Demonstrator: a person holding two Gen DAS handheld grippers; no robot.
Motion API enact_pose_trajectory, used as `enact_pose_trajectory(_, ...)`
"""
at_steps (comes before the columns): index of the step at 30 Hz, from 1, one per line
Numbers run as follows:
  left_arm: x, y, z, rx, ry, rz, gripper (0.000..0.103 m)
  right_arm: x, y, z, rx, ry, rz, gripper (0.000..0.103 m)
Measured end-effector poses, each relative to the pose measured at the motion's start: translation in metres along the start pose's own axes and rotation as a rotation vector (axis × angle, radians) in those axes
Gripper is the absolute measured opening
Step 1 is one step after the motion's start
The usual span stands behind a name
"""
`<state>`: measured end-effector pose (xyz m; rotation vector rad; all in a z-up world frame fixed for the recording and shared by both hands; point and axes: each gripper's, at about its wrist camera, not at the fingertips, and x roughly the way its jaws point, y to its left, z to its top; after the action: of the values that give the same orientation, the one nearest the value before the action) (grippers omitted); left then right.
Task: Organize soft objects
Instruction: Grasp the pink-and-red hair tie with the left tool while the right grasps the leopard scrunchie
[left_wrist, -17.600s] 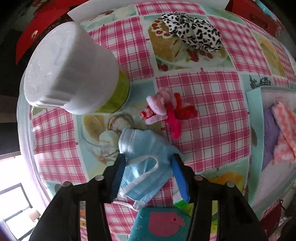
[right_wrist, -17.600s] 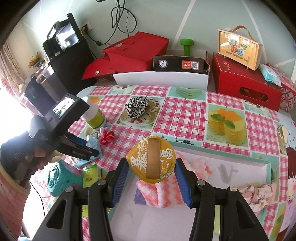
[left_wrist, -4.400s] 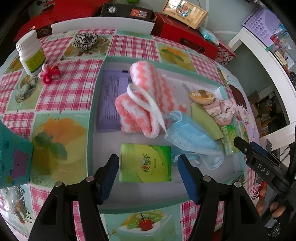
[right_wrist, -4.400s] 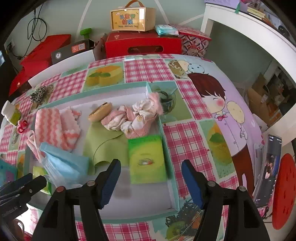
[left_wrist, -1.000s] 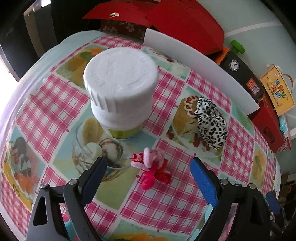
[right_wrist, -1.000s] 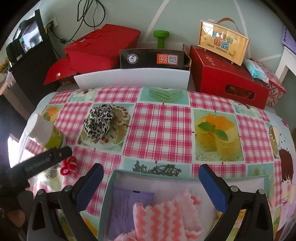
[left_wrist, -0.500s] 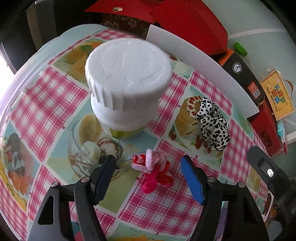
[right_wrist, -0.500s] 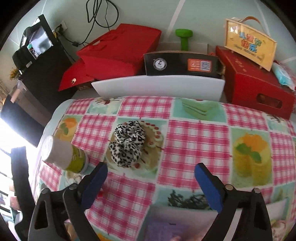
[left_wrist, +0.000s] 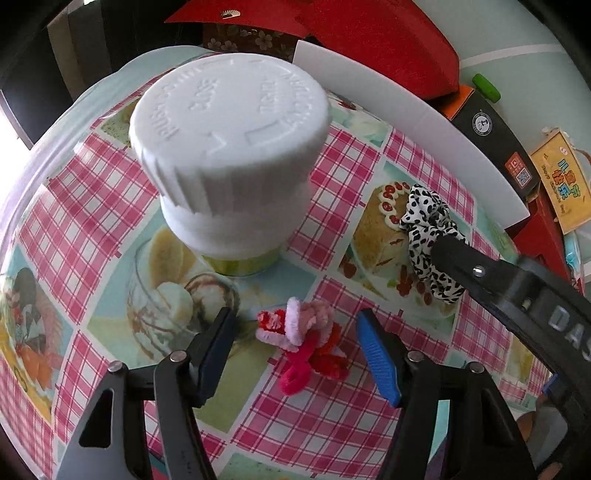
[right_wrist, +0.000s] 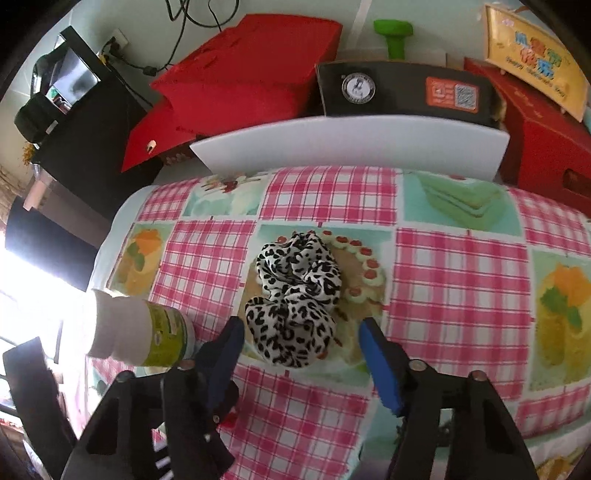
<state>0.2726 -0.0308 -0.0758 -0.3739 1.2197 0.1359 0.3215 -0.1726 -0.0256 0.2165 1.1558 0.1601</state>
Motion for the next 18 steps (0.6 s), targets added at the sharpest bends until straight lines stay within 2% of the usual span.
enact_pose_trajectory(6, 0.004, -0.009, -0.002, 0.021, -0.010, 0.032, 0.068, 0.011, 0.002, 0.002, 0.006, 0.027, 0.005, 0.055)
enact_pose_trajectory(9, 0.004, -0.016, -0.004, 0.032, -0.022, 0.076, 0.053, 0.012, 0.004, 0.002, 0.001, 0.026, 0.006, 0.049)
enact_pose_trajectory(12, 0.006, -0.020, -0.006, 0.037, -0.028, 0.087, 0.051, 0.011, 0.003, 0.001, 0.010, 0.021, 0.018, 0.043)
enact_pose_trajectory(15, 0.007, -0.024, -0.008, 0.052, -0.035, 0.102, 0.043, 0.008, -0.002, 0.001, 0.022, 0.012, 0.025, 0.038)
enact_pose_trajectory(18, 0.006, -0.021, -0.009, 0.046, -0.034, 0.070, 0.039, 0.004, -0.005, -0.001, 0.027, 0.008, 0.027, 0.035)
